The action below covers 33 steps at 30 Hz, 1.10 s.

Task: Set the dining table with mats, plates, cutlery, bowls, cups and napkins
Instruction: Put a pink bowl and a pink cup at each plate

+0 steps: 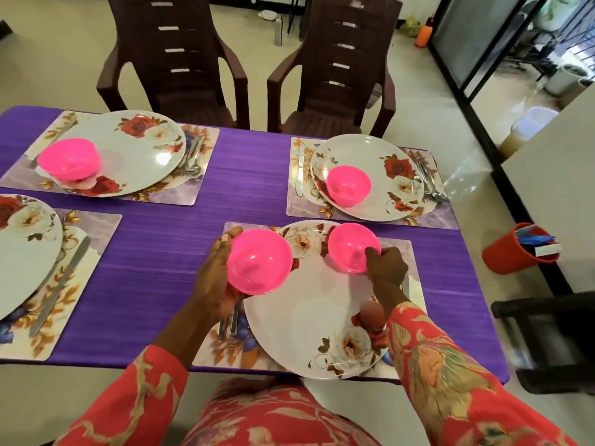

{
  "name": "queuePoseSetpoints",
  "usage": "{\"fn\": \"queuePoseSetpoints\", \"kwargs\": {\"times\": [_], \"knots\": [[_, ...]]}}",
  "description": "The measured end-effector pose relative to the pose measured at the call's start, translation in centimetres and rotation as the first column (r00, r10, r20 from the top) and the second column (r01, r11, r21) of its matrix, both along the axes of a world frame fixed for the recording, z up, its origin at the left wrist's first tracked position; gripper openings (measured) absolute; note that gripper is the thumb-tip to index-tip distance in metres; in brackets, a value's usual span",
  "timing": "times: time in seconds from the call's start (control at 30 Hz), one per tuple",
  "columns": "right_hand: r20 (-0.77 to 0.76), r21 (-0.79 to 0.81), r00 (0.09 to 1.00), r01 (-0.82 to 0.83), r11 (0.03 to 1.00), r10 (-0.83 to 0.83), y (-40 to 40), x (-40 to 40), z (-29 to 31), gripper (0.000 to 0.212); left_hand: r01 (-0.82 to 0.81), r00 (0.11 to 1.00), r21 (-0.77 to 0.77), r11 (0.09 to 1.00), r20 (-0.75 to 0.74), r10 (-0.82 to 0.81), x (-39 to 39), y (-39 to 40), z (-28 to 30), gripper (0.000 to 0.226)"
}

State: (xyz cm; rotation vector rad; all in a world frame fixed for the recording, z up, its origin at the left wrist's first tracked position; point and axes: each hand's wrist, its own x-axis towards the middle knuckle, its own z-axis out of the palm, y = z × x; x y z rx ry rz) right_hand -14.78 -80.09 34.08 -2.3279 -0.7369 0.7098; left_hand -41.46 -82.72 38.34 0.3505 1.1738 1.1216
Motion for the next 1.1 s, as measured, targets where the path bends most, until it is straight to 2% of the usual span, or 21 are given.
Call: {"fn": "queuePoseSetpoints", "kwargs": {"times": [0.1, 0.2, 0.27, 0.37, 0.5, 0.6, 0.67, 0.8, 1.1], "knots": [[0.07, 0.052, 0.997, 0.038, 0.998, -0.042, -0.2, -0.1, 0.5, 0.045, 0.007, 1.0, 0.022, 1.0, -0.002, -0.007, 0.0, 0.0, 0.0, 0.024], [0.173, 0.254, 0.981, 0.045, 0.966, -0.091, -0.1, -0.7, 1.8, 0.031, 0.02, 1.0, 0.035, 0.999, -0.005, -0.019, 0.0, 0.0, 0.1, 0.022], [0.186, 0.402, 0.982, -0.049, 0.914, -0.029, 0.3, -1.5, 3.0, 0.019, 0.018, 1.0, 0.049, 0.999, 0.015, -0.019, 0.1, 0.0, 0.3, 0.019], [0.018, 0.516, 0.98, -0.181, 0.837, 0.2, 0.7, -4.1, 4.3, 0.009, 0.002, 1.0, 0.071, 0.997, 0.009, -0.002, 0.4, 0.0, 0.7, 0.018], [-0.224, 0.485, 0.83, -0.359, 0.797, 0.51, 0.2, -9.8, 4.7, 0.015, -0.037, 0.999, 0.116, 0.993, -0.024, 0.04, 0.1, -0.3, 0.9, 0.018], [-0.365, 0.452, 0.696, -0.448, 0.772, 0.618, -0.7, -13.9, 4.6, 0.011, -0.077, 0.99, 0.139, 0.987, -0.108, 0.092, -1.4, -0.4, 0.5, 0.017], [-0.329, 0.443, 0.672, -0.51, 0.737, 0.663, -1.0, -15.8, 4.2, 0.012, -0.116, 0.985, 0.109, 0.987, -0.118, 0.128, -2.7, -0.4, 0.4, 0.015], [-0.24, 0.401, 0.669, -0.592, 0.699, 0.704, -0.7, -19.6, 4.0, 0.032, -0.142, 0.982, 0.087, 0.986, -0.112, 0.151, -6.1, -0.5, 0.1, 0.015], [-0.103, 0.384, 0.679, -0.646, 0.659, 0.727, 1.0, -30.8, 3.3, 0.029, -0.16, 0.976, 0.048, 0.986, -0.144, 0.165, -17.3, 0.8, -0.4, 0.016]]}}
